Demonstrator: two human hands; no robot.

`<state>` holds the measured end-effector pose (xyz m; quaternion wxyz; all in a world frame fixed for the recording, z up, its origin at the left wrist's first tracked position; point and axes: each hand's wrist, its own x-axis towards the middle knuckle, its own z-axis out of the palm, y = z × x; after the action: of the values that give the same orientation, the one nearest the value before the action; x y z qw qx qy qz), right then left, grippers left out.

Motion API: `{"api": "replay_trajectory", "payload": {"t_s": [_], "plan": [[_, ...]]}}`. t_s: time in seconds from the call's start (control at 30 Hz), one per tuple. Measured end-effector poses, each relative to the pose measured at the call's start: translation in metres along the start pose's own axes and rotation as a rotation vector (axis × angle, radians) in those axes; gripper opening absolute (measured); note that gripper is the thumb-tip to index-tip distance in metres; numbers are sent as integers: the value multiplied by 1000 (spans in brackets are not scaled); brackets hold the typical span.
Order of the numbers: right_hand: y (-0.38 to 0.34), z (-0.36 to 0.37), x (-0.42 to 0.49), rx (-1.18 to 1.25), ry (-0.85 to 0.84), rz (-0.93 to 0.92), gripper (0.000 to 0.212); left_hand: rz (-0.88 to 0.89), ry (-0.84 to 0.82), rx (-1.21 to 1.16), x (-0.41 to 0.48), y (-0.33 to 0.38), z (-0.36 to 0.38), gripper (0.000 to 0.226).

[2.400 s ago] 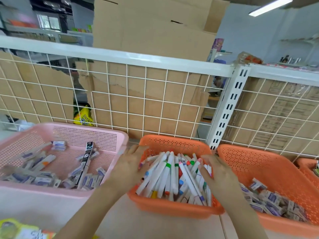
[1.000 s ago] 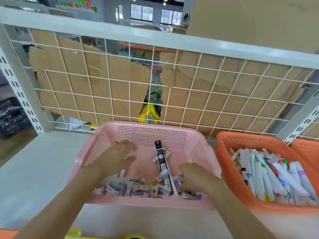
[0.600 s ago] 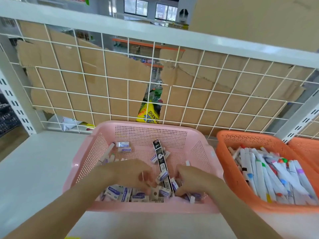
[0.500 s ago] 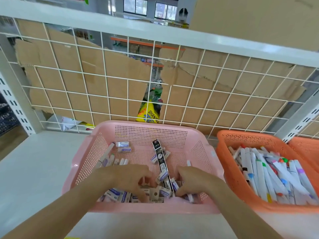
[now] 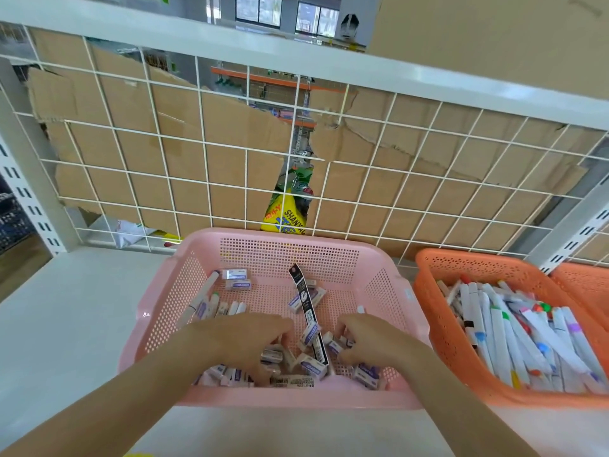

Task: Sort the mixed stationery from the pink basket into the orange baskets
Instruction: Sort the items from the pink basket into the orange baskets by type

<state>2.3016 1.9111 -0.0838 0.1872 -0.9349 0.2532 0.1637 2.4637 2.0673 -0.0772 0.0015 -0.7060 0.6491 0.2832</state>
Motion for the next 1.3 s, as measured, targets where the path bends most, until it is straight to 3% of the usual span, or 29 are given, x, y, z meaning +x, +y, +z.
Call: {"api": "replay_trajectory", "payload": {"t_s": [0.13, 0.3, 0.63, 0.77, 0.9, 1.13, 1.3], "plan": [[0, 0, 1, 92, 67, -1, 35, -17, 6, 53, -2, 5, -1, 53], [-1, 1, 1, 118, 93, -20, 34, 50, 195, 137, -4, -1, -1, 44], [-2, 0, -2, 118, 99, -9, 37, -11, 164, 399, -1, 5, 2, 43], [-4, -2, -5, 128, 169, -23, 35, 30, 172, 313, -2, 5, 1, 39], [-8, -11, -11, 111, 365, -57, 28, -4, 250, 192, -4, -2, -3, 38], [3, -35, -37, 57, 652, -6, 24, -17, 542, 28, -10, -6, -13, 25], [27, -44, -70, 121, 790, 63, 21, -5, 652, -102, -12, -1, -22, 17]]}}
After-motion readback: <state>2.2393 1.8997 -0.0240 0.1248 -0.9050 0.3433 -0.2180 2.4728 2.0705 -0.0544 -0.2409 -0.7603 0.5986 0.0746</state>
